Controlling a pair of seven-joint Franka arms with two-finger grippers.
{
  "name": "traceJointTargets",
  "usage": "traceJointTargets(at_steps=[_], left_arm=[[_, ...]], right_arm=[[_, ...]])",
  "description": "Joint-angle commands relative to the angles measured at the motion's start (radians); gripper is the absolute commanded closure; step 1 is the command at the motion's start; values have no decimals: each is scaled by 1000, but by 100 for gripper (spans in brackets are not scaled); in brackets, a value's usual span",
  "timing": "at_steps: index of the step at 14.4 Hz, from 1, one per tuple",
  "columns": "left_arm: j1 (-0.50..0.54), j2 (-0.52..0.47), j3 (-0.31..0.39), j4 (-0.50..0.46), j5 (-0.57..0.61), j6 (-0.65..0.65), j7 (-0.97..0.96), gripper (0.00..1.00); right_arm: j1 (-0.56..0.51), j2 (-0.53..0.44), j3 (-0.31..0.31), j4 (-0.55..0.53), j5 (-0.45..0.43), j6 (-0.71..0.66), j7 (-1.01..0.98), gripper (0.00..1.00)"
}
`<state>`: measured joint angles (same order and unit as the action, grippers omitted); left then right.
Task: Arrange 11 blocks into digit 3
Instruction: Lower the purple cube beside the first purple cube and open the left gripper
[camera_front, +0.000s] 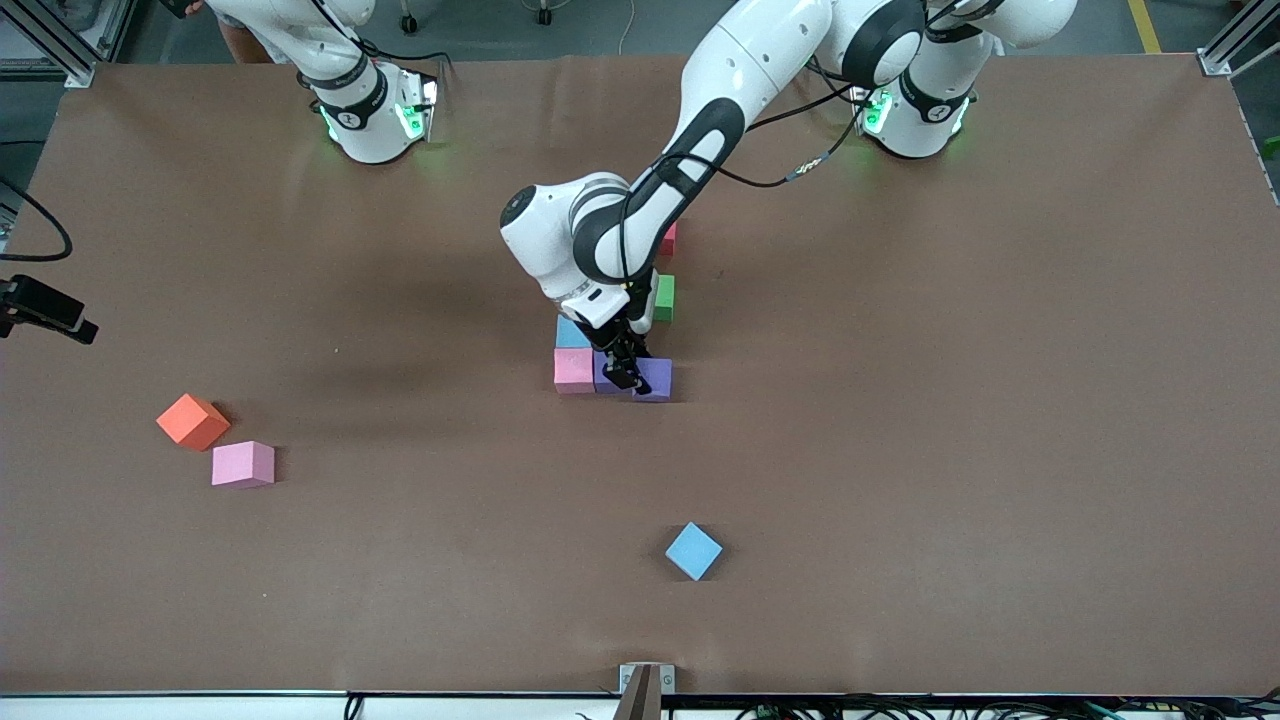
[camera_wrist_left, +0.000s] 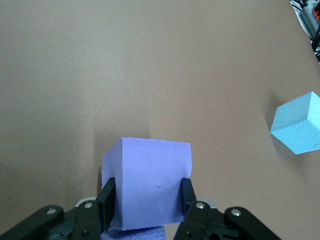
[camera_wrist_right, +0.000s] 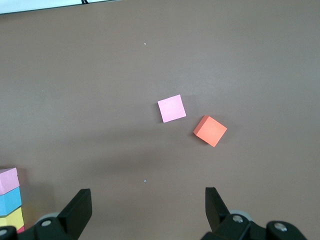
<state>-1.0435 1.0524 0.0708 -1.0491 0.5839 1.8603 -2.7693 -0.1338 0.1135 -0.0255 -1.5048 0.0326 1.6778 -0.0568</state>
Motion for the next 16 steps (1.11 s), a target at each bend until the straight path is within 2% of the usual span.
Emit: traceJointTargets(at_steps=[1, 11, 12, 13, 15, 16], left_arm=[[-9, 0, 3, -12, 21, 14, -168, 99], [-9, 9, -25, -17, 10, 13, -165, 97], [-9, 9, -28, -19, 10, 11, -158, 87], [-7, 9, -28, -19, 10, 11, -154, 66], [-7, 9, -28, -19, 10, 11, -157, 0], [-6, 8, -28, -19, 8, 8, -161, 0]], right_arm=[[-20, 0, 13, 0, 3, -4, -8, 0], [-21, 0, 13, -2, 3, -10, -8, 0], [-26, 0, 13, -2, 4, -10, -8, 0], [-30, 0, 13, -2, 4, -10, -9, 0], [-32, 0, 13, -2, 4, -10, -8, 0], [-32, 0, 13, -2, 6, -10, -9, 0]])
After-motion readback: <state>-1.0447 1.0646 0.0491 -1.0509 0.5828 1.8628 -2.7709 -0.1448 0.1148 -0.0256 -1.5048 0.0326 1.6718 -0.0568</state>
